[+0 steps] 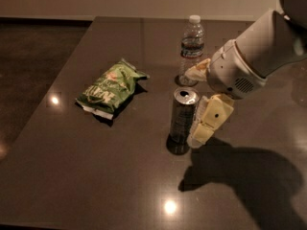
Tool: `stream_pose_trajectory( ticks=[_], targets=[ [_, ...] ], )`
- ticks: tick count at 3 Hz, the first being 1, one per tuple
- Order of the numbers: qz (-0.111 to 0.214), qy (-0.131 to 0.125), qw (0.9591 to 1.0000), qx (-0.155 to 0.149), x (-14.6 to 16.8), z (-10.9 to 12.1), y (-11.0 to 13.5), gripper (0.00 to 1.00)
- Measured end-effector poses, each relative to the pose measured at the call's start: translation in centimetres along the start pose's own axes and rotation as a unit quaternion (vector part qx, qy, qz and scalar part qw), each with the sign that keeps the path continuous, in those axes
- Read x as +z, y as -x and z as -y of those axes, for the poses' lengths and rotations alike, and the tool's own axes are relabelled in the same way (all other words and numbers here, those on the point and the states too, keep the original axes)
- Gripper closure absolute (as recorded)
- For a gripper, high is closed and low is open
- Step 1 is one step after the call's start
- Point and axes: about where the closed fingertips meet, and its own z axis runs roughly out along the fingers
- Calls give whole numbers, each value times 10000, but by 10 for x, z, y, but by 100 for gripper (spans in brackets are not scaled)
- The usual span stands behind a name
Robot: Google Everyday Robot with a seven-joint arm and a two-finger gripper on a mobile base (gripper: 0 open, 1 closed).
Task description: Move redbull can near green jalapeno chip bag
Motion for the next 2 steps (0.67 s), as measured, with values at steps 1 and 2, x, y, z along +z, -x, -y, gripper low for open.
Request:
stream_pose_trajectory(
  ticks=[1, 2],
  targets=[
    [114, 120, 9999, -17, 9, -2, 9, 16],
    [164, 168, 9997, -23, 14, -1, 13, 39]
  ],
)
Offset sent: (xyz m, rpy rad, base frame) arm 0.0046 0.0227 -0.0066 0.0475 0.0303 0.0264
